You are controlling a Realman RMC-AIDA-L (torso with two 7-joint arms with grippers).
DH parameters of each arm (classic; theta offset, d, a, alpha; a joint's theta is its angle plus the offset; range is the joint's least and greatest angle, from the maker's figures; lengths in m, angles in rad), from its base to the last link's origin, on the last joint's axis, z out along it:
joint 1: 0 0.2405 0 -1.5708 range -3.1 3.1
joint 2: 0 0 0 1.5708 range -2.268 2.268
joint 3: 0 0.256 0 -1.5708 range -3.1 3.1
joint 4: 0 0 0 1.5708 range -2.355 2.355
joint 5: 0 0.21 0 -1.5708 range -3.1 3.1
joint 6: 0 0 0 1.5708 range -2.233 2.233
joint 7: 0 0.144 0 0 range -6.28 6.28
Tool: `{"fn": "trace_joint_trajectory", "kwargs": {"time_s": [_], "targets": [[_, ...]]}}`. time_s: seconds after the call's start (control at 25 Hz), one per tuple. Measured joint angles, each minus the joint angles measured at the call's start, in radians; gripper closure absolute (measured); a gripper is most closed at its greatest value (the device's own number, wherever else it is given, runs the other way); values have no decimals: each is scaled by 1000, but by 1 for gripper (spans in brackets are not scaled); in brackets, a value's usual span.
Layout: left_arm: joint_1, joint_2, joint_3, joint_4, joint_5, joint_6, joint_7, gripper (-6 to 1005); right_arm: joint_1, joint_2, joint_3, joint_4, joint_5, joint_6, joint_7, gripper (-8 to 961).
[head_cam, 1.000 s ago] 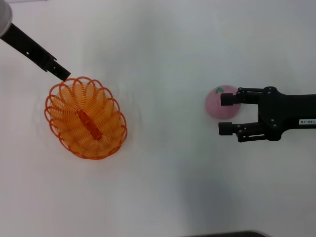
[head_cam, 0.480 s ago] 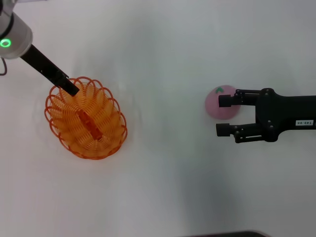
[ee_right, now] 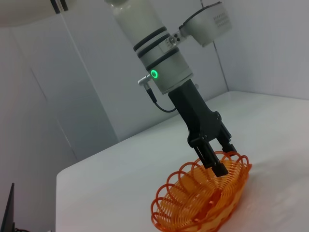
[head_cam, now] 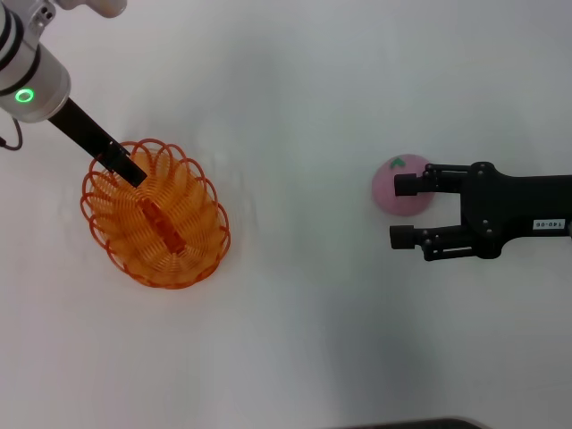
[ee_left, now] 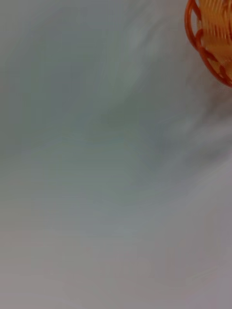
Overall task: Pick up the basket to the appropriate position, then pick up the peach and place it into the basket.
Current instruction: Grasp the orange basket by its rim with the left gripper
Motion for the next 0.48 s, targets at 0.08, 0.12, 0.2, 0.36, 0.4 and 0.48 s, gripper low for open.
{"fn": "trace_joint_trajectory", "kwargs": {"time_s": [0.08,0.12,0.2,0.36,0.4,0.48], "targets": [[0,0,0,0,0,0,0,303,0,0,0,0,0,1,0,98],[0,0,0,0,0,-1,0,306,0,0,0,0,0,1,0,98],[0,-1,1,-1,0,0,0,310,-1,0,0,0,0,2,0,98],[0,0,18,-1,1,-3,-22,320,-2,0,0,5,0,8,0,98],[0,0,21,-1,1,-4,-26,323,-2,0,-1,7,0,10,0,98],[0,1,24,-1,1,-6,-30,328,0,0,-2,11,0,14,-1,98]]}}
